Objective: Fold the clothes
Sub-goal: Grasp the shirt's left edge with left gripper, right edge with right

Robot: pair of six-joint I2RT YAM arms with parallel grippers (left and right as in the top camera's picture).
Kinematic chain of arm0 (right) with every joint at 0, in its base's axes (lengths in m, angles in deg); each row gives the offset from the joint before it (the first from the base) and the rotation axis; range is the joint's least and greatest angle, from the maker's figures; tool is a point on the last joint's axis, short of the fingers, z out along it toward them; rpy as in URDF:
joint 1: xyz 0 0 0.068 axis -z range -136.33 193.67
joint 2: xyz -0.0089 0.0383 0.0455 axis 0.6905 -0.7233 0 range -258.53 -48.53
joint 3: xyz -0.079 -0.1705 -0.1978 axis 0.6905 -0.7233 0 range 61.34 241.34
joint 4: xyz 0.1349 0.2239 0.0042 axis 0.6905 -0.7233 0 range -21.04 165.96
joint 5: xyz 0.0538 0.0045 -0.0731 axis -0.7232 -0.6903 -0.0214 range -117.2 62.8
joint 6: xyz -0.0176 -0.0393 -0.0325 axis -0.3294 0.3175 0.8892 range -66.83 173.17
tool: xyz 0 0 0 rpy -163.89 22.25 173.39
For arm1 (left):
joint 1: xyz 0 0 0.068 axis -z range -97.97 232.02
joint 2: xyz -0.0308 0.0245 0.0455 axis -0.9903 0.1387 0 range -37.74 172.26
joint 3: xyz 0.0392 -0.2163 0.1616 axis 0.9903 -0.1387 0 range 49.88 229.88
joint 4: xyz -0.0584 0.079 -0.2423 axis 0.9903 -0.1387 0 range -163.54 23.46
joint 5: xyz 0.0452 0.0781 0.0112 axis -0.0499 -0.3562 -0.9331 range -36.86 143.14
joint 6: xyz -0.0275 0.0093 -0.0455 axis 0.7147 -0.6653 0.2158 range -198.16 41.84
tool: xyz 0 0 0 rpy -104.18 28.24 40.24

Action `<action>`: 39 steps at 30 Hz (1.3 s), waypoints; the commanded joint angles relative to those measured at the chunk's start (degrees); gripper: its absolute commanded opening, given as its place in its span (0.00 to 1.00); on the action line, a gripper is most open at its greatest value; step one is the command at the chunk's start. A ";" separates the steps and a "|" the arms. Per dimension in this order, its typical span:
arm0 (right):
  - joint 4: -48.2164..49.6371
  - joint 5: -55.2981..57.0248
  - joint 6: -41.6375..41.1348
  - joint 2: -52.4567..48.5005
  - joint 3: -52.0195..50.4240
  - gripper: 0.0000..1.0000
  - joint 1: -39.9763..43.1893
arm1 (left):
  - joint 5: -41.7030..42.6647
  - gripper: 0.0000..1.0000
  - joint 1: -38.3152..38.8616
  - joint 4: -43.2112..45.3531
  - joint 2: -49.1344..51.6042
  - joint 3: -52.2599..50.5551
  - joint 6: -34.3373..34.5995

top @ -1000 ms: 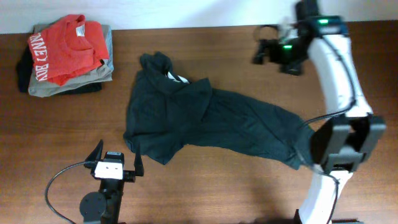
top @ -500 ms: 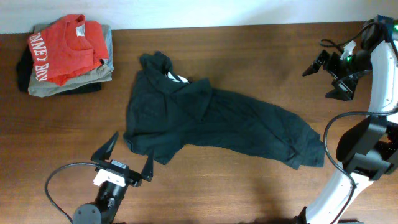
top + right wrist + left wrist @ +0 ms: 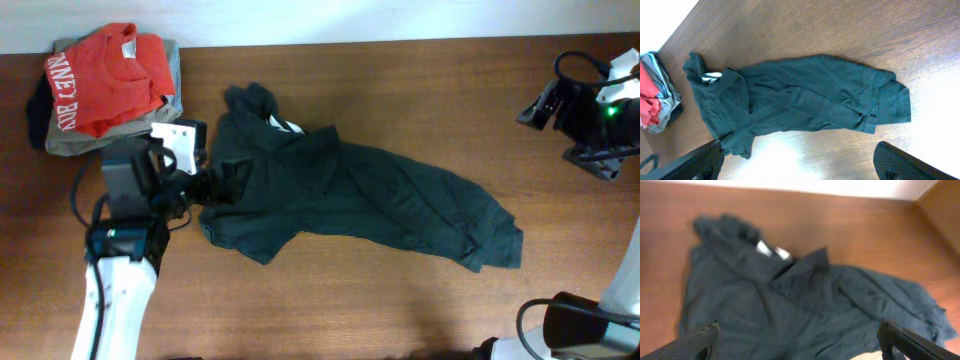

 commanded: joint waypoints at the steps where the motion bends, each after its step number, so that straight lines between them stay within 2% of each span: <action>1: -0.35 5.97 -5.20 4.44 -1.62 0.99 -3.76 | -12.50 0.99 -1.11 -5.09 5.51 1.42 12.39; 2: -0.35 9.79 -7.80 5.92 -1.66 0.99 -4.57 | -14.82 0.99 -2.01 -7.93 6.60 1.42 17.27; 3: -0.35 13.20 -9.14 8.24 -1.68 0.99 -5.62 | -15.13 0.99 -2.47 -9.40 7.67 1.42 18.38; 8: -0.35 13.77 -9.11 15.76 -2.16 0.99 -11.32 | -16.20 0.99 -2.58 -16.72 14.12 1.42 18.56; 10: -0.33 13.77 -9.14 16.22 -5.25 0.99 -14.64 | -17.25 0.99 -2.58 -19.02 18.25 1.42 22.25; 14: 0.48 13.79 -9.57 16.11 -10.86 0.99 -16.04 | -17.25 0.98 -2.58 -18.78 26.43 1.42 22.34; 15: 0.74 13.79 -9.55 16.11 -11.96 0.99 -16.04 | -17.25 0.84 -2.58 -18.25 28.02 1.42 22.29; 16: 0.74 13.79 -9.51 16.04 -12.79 0.99 -16.04 | -17.25 0.63 -2.58 -17.53 29.07 1.42 22.32; 18: 1.01 13.81 -9.40 15.89 -14.97 0.99 -16.04 | -17.25 0.41 -2.58 -16.28 29.44 1.42 22.32; 19: 1.44 13.84 -9.07 15.89 -16.76 0.99 -16.04 | -17.25 0.27 -2.62 -15.58 29.42 1.42 22.32; 20: 2.62 13.79 -9.07 15.82 -20.59 0.99 -16.04 | -17.25 0.07 -2.62 -15.08 29.42 1.44 22.32; 21: 3.85 13.79 -9.07 15.78 -23.52 0.99 -16.04 | -17.22 0.01 -2.73 -14.91 29.42 1.46 22.34; 25: 12.48 7.23 -9.05 15.65 -38.95 0.99 -16.37 | -16.59 0.01 -6.71 -17.64 29.16 4.44 22.36; 29: 23.04 3.43 -8.94 15.50 -55.84 0.99 -21.90 | -16.59 0.01 -13.03 -20.33 28.11 8.04 22.34; 34: 32.83 3.72 -10.01 13.64 -64.78 0.99 -26.12 | -16.61 0.01 -17.29 -21.79 27.96 8.04 22.34; 37: 33.38 3.85 -10.21 8.22 -67.41 0.97 -26.12 | -16.61 0.01 -17.88 -22.43 27.96 8.04 22.34; 39: 31.56 6.82 -11.50 4.57 -67.47 1.00 -26.12 | -16.61 0.01 -17.88 -22.49 27.96 8.02 22.34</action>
